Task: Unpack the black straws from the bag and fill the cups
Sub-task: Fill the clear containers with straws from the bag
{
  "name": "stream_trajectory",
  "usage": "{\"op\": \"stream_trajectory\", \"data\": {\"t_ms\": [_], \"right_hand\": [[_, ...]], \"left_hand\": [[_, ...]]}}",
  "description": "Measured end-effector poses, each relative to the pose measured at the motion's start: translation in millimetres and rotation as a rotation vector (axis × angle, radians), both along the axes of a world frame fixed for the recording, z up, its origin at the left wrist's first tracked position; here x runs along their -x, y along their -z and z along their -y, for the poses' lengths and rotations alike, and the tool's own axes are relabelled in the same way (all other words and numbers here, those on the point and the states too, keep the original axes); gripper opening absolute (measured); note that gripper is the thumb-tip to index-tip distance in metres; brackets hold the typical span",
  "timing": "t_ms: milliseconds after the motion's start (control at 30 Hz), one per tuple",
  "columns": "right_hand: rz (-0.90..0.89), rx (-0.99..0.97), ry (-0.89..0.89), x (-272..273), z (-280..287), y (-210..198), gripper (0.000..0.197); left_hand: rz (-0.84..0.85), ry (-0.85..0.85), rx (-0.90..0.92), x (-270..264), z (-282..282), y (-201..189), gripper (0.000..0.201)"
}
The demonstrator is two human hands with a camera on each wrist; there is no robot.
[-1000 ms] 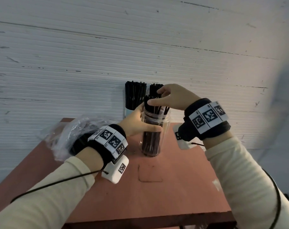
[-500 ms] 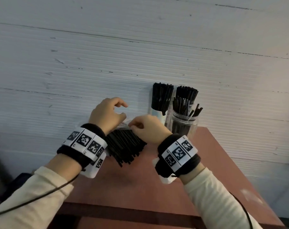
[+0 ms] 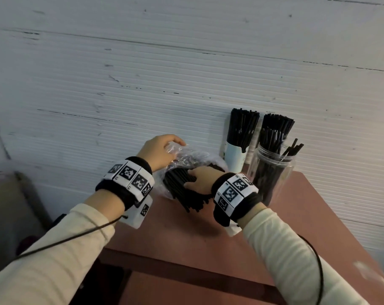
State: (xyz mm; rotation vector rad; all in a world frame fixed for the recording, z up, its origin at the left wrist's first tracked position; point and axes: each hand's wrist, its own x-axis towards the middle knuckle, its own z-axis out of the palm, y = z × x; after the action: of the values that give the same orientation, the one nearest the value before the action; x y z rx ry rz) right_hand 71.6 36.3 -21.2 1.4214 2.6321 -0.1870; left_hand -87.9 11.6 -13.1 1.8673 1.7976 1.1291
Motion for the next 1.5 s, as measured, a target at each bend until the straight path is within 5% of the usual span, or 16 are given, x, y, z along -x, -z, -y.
{"op": "stream_trajectory", "data": {"t_ms": [167, 700, 1100, 1233, 1300, 1400, 1500], "right_hand": [[-0.083, 0.009, 0.105, 1.6, -6.1, 6.2, 0.068], [-0.268, 0.062, -0.007, -8.6, -15.5, 9.3, 0.027], [-0.481, 0.1, 0.033, -42.8, 5.0, -17.5, 0.033], [-0.485, 0.136, 0.015, -66.0, 18.6, -34.0, 0.033], [-0.484, 0.159, -0.012, -78.2, 25.7, -42.1, 0.031], [-0.445, 0.164, -0.052, -93.3, 34.2, -51.6, 0.032], [-0.423, 0.151, -0.067, -101.7, 39.7, -53.2, 0.031]], "left_hand": [[0.113, 0.021, -0.077, -3.0, -1.8, -5.6, 0.035], [0.123, 0.054, -0.069, -8.4, -3.3, 1.1, 0.038], [0.035, 0.027, -0.052, -6.4, -3.3, 3.0, 0.041], [-0.114, 0.016, -0.183, -11.6, 4.1, -3.5, 0.052], [-0.207, 0.143, -0.264, -22.7, 10.0, -8.6, 0.059], [-0.385, 0.423, -0.191, -48.7, 14.0, -9.6, 0.07], [-0.513, 0.481, -0.044, -77.7, 13.3, -5.8, 0.074]]}}
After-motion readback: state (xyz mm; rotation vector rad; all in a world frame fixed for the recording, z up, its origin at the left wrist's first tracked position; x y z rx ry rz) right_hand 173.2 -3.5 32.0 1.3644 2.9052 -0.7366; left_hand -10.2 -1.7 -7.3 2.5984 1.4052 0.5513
